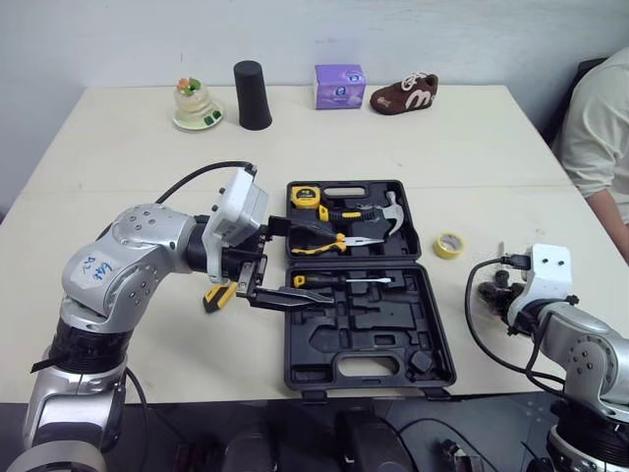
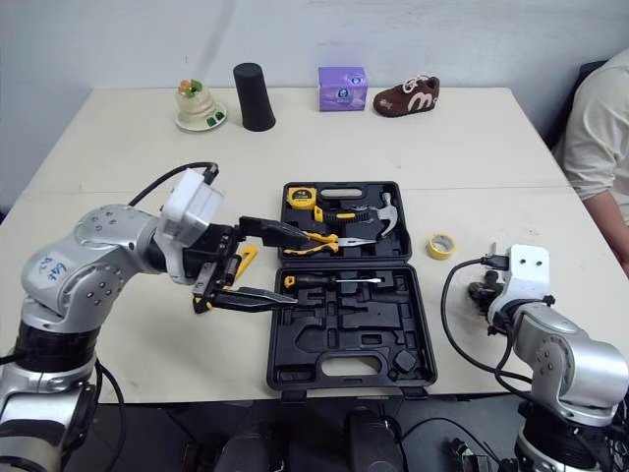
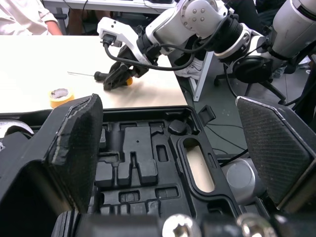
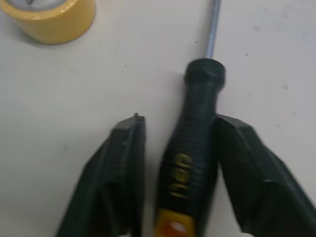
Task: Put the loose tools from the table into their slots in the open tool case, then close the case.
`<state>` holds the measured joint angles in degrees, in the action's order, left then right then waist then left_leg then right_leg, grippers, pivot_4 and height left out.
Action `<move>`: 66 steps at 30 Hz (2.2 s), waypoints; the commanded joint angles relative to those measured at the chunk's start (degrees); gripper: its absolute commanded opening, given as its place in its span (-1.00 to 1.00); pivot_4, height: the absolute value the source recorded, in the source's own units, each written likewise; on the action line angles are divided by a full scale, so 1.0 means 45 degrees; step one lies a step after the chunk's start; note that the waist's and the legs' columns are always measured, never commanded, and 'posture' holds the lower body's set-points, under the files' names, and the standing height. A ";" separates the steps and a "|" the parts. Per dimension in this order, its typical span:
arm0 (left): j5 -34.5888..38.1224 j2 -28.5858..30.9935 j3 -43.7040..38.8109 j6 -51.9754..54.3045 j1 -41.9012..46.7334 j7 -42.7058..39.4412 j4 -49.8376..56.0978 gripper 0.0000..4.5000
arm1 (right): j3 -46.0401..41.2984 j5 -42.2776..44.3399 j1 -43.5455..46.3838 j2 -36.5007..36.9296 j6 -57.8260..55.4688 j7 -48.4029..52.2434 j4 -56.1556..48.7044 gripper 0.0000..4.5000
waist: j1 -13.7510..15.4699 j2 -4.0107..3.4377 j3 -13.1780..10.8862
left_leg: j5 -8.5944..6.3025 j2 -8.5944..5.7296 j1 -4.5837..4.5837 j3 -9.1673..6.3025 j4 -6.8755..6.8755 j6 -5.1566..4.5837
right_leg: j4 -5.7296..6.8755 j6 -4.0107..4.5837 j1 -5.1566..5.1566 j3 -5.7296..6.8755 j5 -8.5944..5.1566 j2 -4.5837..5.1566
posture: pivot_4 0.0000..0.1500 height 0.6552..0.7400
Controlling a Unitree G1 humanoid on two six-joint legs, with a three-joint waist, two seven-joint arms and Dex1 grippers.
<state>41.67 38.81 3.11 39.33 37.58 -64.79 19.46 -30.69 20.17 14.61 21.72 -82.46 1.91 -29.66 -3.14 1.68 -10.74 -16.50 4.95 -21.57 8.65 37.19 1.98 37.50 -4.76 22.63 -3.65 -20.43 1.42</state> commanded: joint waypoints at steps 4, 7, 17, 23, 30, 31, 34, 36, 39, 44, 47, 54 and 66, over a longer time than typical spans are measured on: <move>-0.0015 0.0258 -0.0198 -0.0193 -0.0070 -0.0222 0.0161 1.00 | -0.0010 0.1002 0.0640 0.1552 -0.0292 0.1767 -0.2195 -0.53 | -0.0066 -0.0005 -0.0003 | 0.0002 -0.0009 -0.0002 0.0006 0.0001 -0.0003 | 0.0003 -0.0003 0.0003 0.0012 0.0001 -0.0002 | 1.00 0.75; -0.0330 0.0905 -0.0243 -0.0477 -0.0672 -0.0729 0.0058 1.00 | 0.1148 0.2143 0.1619 0.2867 0.0087 0.3617 -0.1976 -0.53 | -0.0366 -0.0016 -0.0010 | 0.0007 -0.0006 0.0033 0.0051 -0.0018 -0.0006 | 0.0014 -0.0011 0.0005 0.0011 0.0005 -0.0008 | 1.00 0.75; -0.1733 0.3163 -0.1052 -0.1762 -0.2665 -0.1320 -0.0346 1.00 | 0.8121 0.3229 0.4862 0.7388 0.4752 1.1908 0.0112 -0.53 | -0.0282 -0.0002 -0.0041 | 0.0003 0.0048 -0.0026 -0.0033 -0.0011 0.0003 | -0.0021 0.0023 0.0019 0.0002 -0.0014 0.0019 | 1.00 0.75; -0.2089 0.3216 -0.0727 -0.2023 -0.3034 -0.1219 0.0194 1.00 | 1.1309 0.0536 0.5505 0.8166 0.8033 1.4225 0.2097 -0.53 | -0.0273 -0.0002 -0.0040 | -0.0040 0.0027 -0.0162 -0.0009 0.0096 -0.0104 | -0.0012 -0.0035 0.0112 0.0036 0.0008 0.0051 | 1.00 0.75; -0.2186 0.3257 -0.0888 -0.2036 -0.3335 -0.1157 0.0428 1.00 | 1.2113 -0.1252 0.5554 0.7925 1.0162 1.5234 0.3666 -0.53 | -0.0272 -0.0002 -0.0040 | -0.0040 0.0042 -0.0248 0.0002 0.0186 -0.0104 | 0.0076 -0.0036 0.0218 0.0046 0.0009 0.0047 | 1.00 0.75; -0.2190 0.3260 -0.0921 -0.2051 -0.3370 -0.1158 0.0433 1.00 | 1.2176 -0.1440 0.5629 0.7814 1.0266 1.5275 0.3818 -0.53 | -0.0283 -0.0003 -0.0040 | -0.0038 0.0043 -0.0241 0.0002 0.0189 -0.0099 | 0.0081 -0.0034 0.0215 0.0045 0.0008 0.0046 | 1.00 0.75; -0.2163 0.3240 -0.0952 -0.2007 -0.3344 -0.1116 0.0439 1.00 | 1.2425 -0.2157 0.5847 0.7521 1.1032 1.5488 0.4282 -0.53 | -0.0342 -0.0003 -0.0040 | -0.0032 0.0042 -0.0231 0.0009 0.0192 -0.0088 | 0.0103 -0.0030 0.0217 0.0043 0.0007 0.0045 | 1.00 0.75; -0.2160 0.3197 -0.0904 -0.1983 -0.3258 -0.1096 0.0409 1.00 | 1.2617 -0.2577 0.5989 0.7337 1.1601 1.5781 0.4639 -0.53 | -0.0349 -0.0003 -0.0040 | -0.0030 0.0042 -0.0217 0.0013 0.0192 -0.0084 | 0.0109 -0.0028 0.0214 0.0041 0.0007 0.0039 | 1.00 0.75; -0.2203 0.3143 -0.0804 -0.2036 -0.3156 -0.1094 0.0353 1.00 | 1.2725 -0.3073 0.6150 0.7103 1.2027 1.5937 0.5037 -0.53 | -0.0337 -0.0003 -0.0040 | -0.0029 0.0041 -0.0209 0.0015 0.0192 -0.0083 | 0.0113 -0.0025 0.0208 0.0042 0.0006 0.0033 | 1.00 0.75; -0.2157 0.3033 -0.0804 -0.2152 -0.3212 -0.1123 0.0323 1.00 | 1.2205 -0.2744 0.6598 0.7142 1.1477 1.6597 0.4495 0.26 | -0.0330 -0.0003 -0.0040 | -0.0029 0.0040 -0.0208 0.0016 0.0199 -0.0083 | 0.0120 -0.0025 0.0206 0.0042 0.0006 0.0035 | 1.00 0.75; -0.2169 0.3009 -0.0777 -0.2256 -0.3300 -0.1195 0.0316 1.00 | 1.1690 -0.2092 0.6562 0.7230 1.0931 1.6931 0.3838 0.85 | -0.0319 -0.0003 -0.0040 | -0.0029 0.0053 -0.0210 0.0016 0.0196 -0.0083 | 0.0122 -0.0024 0.0209 0.0042 0.0005 0.0038 | 1.00 0.75; -0.2277 0.2663 -0.0517 -0.2462 -0.3070 -0.1235 -0.0028 1.00 | 0.9408 -0.0434 0.5035 0.4513 1.1552 1.5000 0.4860 0.74 | -0.0329 0.0010 -0.0032 | -0.0032 0.0060 -0.0196 0.0017 0.0201 -0.0074 | 0.0126 -0.0022 0.0191 0.0043 0.0005 0.0027 | 1.00 0.75; -0.2421 0.2335 -0.0094 -0.2461 -0.2282 -0.1524 -0.0659 1.00 | 0.8941 -0.0374 0.3219 0.3988 1.3309 1.5552 0.6671 -0.99 | -0.0281 0.0009 -0.0032 | -0.0032 0.0012 -0.0194 0.0021 0.0215 -0.0085 | 0.0150 -0.0030 0.0189 0.0041 0.0008 0.0013 | 1.00 0.75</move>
<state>30.54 49.52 2.98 28.69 26.43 -71.24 16.46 10.20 18.88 29.17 38.63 -23.55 71.29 1.21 -4.40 1.73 -10.89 -16.64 5.00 -22.44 8.75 38.16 1.60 38.21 -4.90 23.48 -3.46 -20.39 1.48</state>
